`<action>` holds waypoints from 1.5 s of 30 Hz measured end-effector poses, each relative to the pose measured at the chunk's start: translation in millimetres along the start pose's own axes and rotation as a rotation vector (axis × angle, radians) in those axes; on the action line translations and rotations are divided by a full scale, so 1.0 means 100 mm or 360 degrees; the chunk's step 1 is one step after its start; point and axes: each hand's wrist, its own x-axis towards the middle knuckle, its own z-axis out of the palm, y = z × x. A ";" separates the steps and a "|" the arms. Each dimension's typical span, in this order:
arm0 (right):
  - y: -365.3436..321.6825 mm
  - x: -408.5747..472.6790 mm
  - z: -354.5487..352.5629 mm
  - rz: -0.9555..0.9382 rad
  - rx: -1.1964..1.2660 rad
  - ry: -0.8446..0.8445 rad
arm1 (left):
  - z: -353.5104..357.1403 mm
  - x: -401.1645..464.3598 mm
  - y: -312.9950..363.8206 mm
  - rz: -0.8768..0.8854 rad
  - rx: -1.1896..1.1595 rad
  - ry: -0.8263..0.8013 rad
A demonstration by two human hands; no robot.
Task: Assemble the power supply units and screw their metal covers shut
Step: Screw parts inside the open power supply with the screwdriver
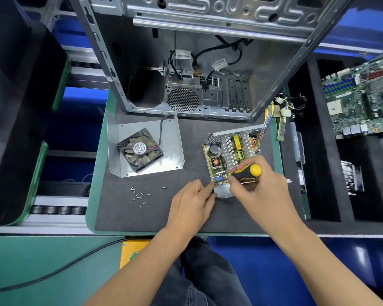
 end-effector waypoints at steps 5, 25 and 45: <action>-0.01 0.00 0.00 0.0000 -0.0033 0.0000 | 0.04 -0.04 -0.01 0.0003 -0.0029 0.0039; 0.02 0.01 -0.06 0.0175 0.0425 0.0148 | 0.02 0.12 0.02 -0.0381 -0.0547 0.0234; 0.07 0.01 -0.06 0.0202 0.0518 0.0175 | -0.02 0.13 -0.03 -0.0131 -0.0302 0.0228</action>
